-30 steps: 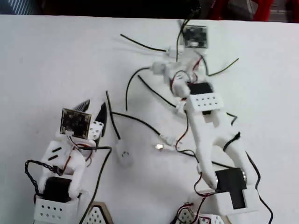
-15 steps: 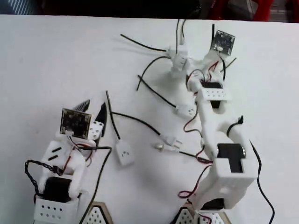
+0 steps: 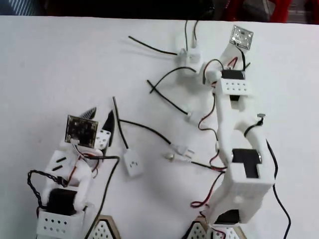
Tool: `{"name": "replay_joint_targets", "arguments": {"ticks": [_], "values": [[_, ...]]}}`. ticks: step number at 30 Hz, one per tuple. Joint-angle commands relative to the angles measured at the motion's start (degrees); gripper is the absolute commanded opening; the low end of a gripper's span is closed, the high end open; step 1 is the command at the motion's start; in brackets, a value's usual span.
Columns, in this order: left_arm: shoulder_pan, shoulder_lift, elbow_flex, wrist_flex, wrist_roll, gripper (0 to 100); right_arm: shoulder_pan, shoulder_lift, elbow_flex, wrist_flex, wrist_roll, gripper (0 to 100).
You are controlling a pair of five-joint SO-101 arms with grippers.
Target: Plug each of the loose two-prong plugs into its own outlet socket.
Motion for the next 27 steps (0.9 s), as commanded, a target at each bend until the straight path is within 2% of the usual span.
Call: {"name": "replay_joint_targets", "arguments": {"ticks": [1, 7, 16, 22, 24, 27], "values": [[0.4, -0.7, -0.2, -0.1, 0.1, 15, -0.3, -8.6, -2.7, 7.6, 5.9, 19.0], [0.4, -0.7, -0.2, -0.1, 0.1, 15, -5.4, -16.2, -2.7, 21.0, 12.5, 19.0], [0.4, -0.7, -0.2, 0.2, 0.1, 15, -12.3, -18.6, -2.2, 40.7, 14.1, 19.0], [0.4, -0.7, -0.2, 0.2, 0.1, 15, -14.3, -22.6, 10.9, 41.5, 29.1, 19.0], [0.4, -0.7, -0.1, 0.2, 0.1, 15, -14.4, -25.5, 15.9, 39.5, 29.9, 19.0], [0.4, -0.7, -0.1, 0.1, 0.1, 15, -14.5, -28.4, 23.1, 35.2, 27.0, 19.0]]}}
